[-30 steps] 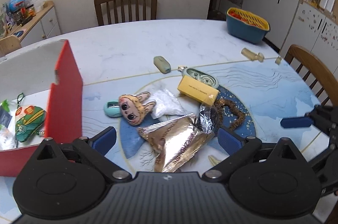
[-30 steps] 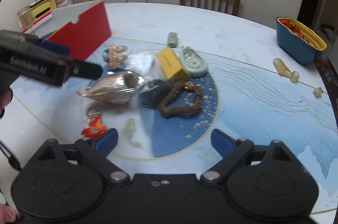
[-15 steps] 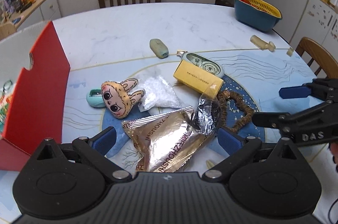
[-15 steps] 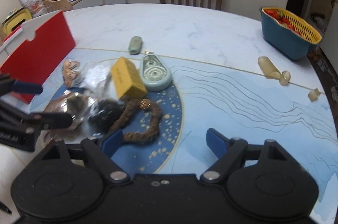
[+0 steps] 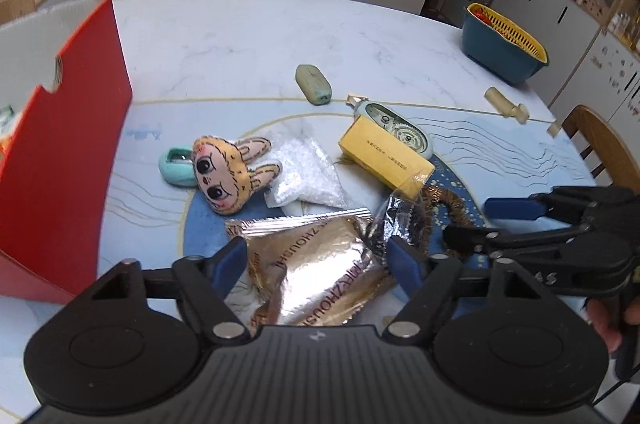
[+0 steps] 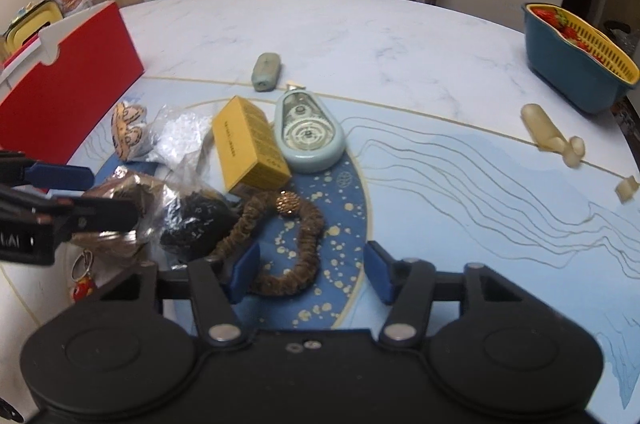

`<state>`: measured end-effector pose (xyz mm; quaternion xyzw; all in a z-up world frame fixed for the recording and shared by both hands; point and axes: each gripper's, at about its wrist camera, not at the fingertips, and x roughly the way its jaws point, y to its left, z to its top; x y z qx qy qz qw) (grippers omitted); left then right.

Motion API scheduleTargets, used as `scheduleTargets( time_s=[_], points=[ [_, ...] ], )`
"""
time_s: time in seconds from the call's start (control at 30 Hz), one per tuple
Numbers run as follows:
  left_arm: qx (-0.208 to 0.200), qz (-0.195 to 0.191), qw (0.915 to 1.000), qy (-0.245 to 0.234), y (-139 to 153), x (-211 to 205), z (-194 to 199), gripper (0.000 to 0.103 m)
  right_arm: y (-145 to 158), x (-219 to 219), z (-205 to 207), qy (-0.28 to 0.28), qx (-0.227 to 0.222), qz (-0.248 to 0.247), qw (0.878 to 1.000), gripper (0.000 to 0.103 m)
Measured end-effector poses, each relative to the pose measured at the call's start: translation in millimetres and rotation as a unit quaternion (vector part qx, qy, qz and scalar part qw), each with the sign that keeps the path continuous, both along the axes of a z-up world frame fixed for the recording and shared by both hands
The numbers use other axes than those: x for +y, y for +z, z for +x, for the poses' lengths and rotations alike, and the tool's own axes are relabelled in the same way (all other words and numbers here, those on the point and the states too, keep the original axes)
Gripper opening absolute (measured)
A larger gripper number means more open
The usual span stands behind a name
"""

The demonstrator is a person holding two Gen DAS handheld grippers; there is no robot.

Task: Organize objects
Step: 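Grasp the gold foil bag with the left gripper while the right grasps the bead bracelet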

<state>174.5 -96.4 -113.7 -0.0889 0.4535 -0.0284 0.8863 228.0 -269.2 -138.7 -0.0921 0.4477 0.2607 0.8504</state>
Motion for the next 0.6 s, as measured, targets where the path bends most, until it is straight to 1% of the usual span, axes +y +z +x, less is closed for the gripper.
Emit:
scheduleTargets(
  time_s=[0.1,0.17,0.2,0.23,0.3,0.33,0.4,0.43,0.47,0.6],
  points=[
    [0.008,0.002,0.9999,-0.011,-0.9,-3.8,2.9,0.067,-1.2,4.6,-3.1,0.009,-0.006,-0.006,1.000,0.048],
    [0.011,0.008,0.9998,-0.013,-0.4,-7.1,3.4,0.066,-0.9,6.6,-4.8,0.010,-0.009,-0.007,1.000,0.044],
    [0.013,0.009,0.9998,-0.014,0.0,-7.7,3.5,0.065,-0.8,8.0,-6.0,0.012,-0.011,-0.010,1.000,0.039],
    [0.014,0.008,0.9998,-0.013,0.6,-7.6,3.4,0.063,-0.6,9.6,-7.5,0.015,-0.014,-0.014,1.000,0.037],
    [0.016,0.002,0.9998,-0.008,2.3,-6.0,2.1,0.058,-0.4,12.7,-10.6,0.021,-0.020,-0.022,0.999,0.028],
    [0.015,-0.001,0.9999,-0.008,3.3,-5.5,1.6,0.056,-0.4,13.9,-12.1,0.023,-0.022,-0.025,0.999,0.025],
    [0.012,0.001,0.9999,-0.008,5.3,-5.9,0.5,0.051,-0.4,14.8,-14.5,0.025,-0.027,-0.030,0.999,0.015],
    [0.010,0.004,0.9999,-0.010,5.8,-6.3,-0.3,0.049,-0.2,14.4,-15.2,0.023,-0.027,-0.030,0.999,0.014],
    [0.008,0.009,0.9999,-0.010,6.4,-6.7,-0.9,0.043,0.1,14.0,-15.6,0.021,-0.027,-0.031,0.999,0.010],
    [0.006,0.012,0.9999,-0.008,7.9,-4.3,-3.4,0.036,3.8,8.4,-18.9,0.007,-0.029,-0.023,0.999,0.008]
  ],
)
